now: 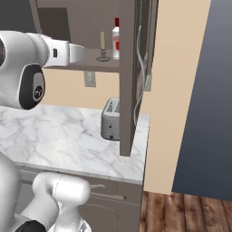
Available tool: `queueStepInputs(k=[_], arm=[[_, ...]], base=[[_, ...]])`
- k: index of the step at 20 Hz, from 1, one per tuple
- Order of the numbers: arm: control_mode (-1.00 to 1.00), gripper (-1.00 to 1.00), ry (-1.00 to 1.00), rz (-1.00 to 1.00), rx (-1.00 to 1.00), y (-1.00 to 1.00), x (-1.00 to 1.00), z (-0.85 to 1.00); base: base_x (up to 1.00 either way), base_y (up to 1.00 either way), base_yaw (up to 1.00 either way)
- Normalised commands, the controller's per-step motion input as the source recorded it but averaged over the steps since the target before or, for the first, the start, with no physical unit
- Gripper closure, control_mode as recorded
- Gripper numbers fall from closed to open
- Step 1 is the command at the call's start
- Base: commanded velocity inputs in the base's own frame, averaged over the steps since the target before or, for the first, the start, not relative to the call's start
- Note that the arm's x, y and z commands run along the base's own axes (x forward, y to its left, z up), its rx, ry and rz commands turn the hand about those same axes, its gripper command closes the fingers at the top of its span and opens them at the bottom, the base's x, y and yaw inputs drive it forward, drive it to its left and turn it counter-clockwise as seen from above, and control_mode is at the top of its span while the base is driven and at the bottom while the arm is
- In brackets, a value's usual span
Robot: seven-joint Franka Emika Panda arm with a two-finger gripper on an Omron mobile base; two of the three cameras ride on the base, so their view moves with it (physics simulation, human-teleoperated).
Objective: Get the candle and the liquor from the cabinet and move them to the dining counter.
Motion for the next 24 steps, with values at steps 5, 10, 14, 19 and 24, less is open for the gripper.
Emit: queueStepInputs(k=[5, 10, 14, 19, 24], arm=[[-1.0, -1.0, 0.0, 0.0, 0.0, -0.09, 0.05, 0.0], [-1.0, -1.0, 0.0, 0.0, 0.0, -0.04, 0.08, 0.0], [-1.0, -1.0, 0.0, 0.0, 0.0, -0.01, 0.16, 0.0], [-1.0, -1.0, 0.0, 0.0, -0.01, 0.0, 0.23, 0.0], [-1.0, -1.0, 0.0, 0.0, -0.01, 0.0, 0.28, 0.0]], base=[[0.0, 0.0, 0.0], [0.0, 0.0, 0.0], [0.0, 0.0, 0.0], [0.0, 0.0, 0.0], [0.0, 0.0, 0.0]])
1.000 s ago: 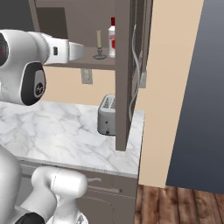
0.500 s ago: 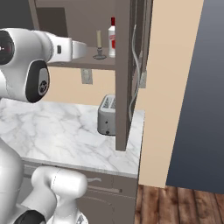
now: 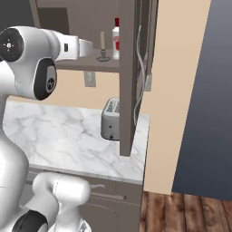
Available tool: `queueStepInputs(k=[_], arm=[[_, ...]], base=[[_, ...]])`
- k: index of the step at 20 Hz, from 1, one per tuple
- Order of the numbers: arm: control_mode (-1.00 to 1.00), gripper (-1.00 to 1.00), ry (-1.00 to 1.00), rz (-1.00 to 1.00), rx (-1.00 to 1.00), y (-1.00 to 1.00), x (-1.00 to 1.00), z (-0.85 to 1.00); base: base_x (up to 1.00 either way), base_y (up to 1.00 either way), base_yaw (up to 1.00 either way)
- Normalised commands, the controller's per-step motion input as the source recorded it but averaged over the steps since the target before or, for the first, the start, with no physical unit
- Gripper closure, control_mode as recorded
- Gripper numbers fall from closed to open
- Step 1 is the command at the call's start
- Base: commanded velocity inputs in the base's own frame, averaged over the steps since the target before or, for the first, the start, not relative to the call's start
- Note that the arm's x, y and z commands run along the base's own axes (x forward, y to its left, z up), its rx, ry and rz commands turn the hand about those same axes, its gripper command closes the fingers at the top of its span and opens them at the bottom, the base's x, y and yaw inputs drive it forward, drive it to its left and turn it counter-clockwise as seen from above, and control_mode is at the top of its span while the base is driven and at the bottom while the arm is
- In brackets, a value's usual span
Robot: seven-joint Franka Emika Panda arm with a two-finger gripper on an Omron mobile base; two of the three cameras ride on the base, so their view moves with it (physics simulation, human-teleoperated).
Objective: Get the candle and the liquor from the cabinet and move them to the dining counter.
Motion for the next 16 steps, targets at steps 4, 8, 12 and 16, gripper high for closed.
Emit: queueStepInputs(k=[4, 8, 12, 16], arm=[[-1.0, -1.0, 0.0, 0.0, -0.01, 0.0, 0.3, 0.0], [-1.0, -1.0, 0.0, 0.0, -0.01, 0.0, 0.29, 0.0], [-1.0, -1.0, 0.0, 0.0, 0.0, 0.0, 0.27, 0.0], [-1.0, -1.0, 0.0, 0.0, 0.0, 0.01, 0.43, 0.0]], base=[[0.0, 0.0, 0.0], [0.0, 0.0, 0.0], [0.0, 0.0, 0.0], [0.0, 0.0, 0.0]])
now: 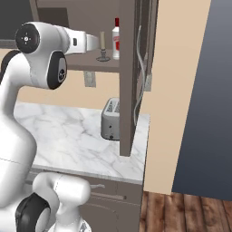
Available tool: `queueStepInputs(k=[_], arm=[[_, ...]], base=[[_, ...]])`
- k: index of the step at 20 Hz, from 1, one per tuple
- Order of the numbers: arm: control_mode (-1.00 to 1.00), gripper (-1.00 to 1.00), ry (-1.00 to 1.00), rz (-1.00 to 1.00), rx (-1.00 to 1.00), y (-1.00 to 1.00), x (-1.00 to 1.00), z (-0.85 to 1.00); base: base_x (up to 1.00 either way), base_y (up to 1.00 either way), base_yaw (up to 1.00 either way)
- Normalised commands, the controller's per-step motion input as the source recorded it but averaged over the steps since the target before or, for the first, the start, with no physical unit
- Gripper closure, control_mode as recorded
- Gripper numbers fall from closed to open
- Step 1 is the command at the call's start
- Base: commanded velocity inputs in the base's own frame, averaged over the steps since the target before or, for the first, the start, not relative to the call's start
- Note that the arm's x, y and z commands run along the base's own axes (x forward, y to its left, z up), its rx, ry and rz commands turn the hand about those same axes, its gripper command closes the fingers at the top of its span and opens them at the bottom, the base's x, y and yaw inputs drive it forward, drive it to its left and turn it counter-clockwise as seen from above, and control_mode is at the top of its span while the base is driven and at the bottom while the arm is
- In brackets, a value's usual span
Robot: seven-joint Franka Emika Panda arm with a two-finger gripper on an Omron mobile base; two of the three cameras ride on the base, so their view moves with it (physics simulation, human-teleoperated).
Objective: Get the candle and the liquor from the cabinet and move them to the dining counter.
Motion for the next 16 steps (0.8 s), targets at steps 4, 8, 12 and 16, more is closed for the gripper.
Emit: queueStepInputs(k=[4, 8, 12, 16], arm=[[-1.0, -1.0, 0.0, 0.0, 0.0, 0.01, 0.47, 0.0], [-1.0, -1.0, 0.0, 0.0, 0.0, 0.04, 0.48, -0.04], [-1.0, -1.0, 0.0, 0.0, 0.0, 0.09, 0.48, -0.11], [-1.0, -1.0, 0.0, 0.0, 0.0, 0.08, 0.5, -0.1]], base=[[0.0, 0.0, 0.0], [0.0, 0.0, 0.0], [0.0, 0.0, 0.0], [0.0, 0.0, 0.0]])
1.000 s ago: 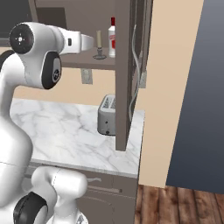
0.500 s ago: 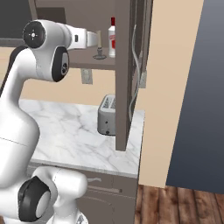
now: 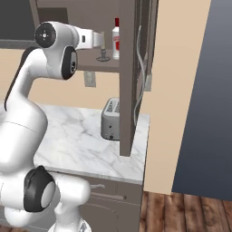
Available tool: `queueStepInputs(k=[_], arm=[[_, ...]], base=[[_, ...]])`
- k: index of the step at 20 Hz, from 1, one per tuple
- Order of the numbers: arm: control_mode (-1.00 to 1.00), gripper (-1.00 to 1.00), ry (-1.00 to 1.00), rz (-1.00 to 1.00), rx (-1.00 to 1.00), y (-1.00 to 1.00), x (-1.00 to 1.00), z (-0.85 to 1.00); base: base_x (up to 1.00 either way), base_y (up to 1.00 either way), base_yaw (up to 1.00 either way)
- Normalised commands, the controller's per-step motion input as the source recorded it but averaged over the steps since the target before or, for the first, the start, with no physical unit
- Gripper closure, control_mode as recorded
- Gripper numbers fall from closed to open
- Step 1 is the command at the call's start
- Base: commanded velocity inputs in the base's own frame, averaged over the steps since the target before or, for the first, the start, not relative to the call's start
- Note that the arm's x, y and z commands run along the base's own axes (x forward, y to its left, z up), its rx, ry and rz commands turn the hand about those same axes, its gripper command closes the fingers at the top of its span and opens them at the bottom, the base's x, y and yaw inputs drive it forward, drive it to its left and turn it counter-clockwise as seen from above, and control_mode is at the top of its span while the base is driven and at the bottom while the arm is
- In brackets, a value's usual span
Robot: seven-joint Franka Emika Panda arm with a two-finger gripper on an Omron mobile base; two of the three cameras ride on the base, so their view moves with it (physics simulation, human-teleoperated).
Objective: Get the candle and the liquor from the cabinet and move them to the dining counter.
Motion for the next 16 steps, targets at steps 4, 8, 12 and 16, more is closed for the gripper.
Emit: queueStepInputs(k=[4, 8, 12, 16], arm=[[-1.0, -1.0, 0.0, 0.01, 0.0, 0.0, 0.44, -0.04], [-1.0, -1.0, 0.0, 0.0, 0.0, 0.0, 0.38, 0.0], [-1.0, -1.0, 0.0, 0.02, 0.0, 0.0, 0.27, 0.0], [-1.0, -1.0, 0.0, 0.03, 0.0, 0.0, 0.23, 0.0]], base=[[0.0, 0.0, 0.0], [0.0, 0.0, 0.0], [0.0, 0.0, 0.0], [0.0, 0.0, 0.0]])
